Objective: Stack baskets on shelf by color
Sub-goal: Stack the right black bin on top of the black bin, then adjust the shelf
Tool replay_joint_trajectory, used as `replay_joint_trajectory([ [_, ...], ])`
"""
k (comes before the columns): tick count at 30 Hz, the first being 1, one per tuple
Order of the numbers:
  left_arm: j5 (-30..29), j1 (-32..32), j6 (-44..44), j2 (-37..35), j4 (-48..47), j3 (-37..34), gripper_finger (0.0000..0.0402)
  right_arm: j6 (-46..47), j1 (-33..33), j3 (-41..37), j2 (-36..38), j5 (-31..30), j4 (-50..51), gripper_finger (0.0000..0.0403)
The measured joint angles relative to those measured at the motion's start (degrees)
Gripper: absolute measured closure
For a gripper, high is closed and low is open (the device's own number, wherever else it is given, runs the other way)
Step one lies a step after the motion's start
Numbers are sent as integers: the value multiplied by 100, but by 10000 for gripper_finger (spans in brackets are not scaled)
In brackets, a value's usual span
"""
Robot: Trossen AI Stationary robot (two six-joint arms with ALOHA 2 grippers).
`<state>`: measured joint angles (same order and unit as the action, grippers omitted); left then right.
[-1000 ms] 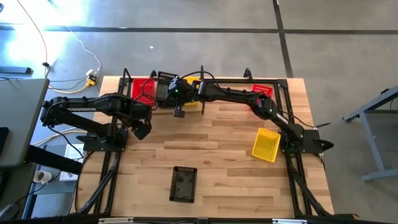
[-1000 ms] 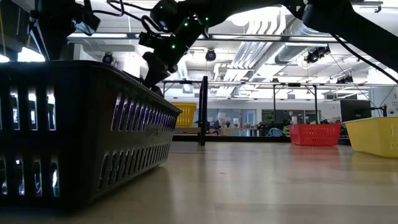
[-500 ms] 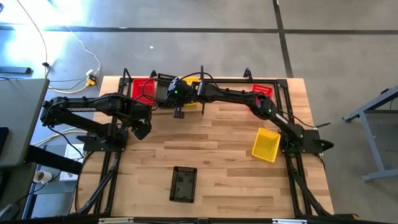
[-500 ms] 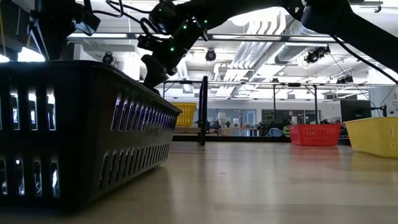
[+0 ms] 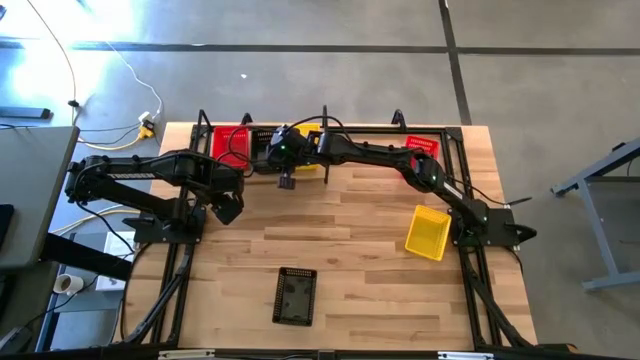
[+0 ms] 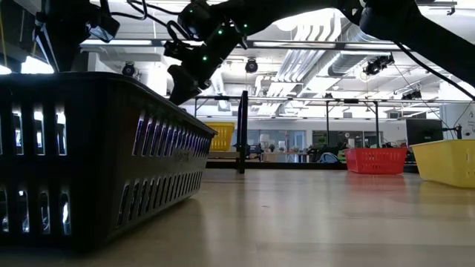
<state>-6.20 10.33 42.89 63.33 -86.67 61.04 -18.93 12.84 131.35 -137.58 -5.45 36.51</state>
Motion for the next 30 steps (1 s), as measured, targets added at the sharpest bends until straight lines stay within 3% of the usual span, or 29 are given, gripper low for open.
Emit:
replay_joint_trajectory([
  [22,-34,1,-53,0,-2,0,249,577,-18,5,-108,110,-74,325],
  [26,-56,2,-111,-1,7,0,249,616,-24,360,-98,-124,441,324],
  [30,-157,-37,-151,-2,45,0,249,1010,-34,232,270,-179,871,324],
])
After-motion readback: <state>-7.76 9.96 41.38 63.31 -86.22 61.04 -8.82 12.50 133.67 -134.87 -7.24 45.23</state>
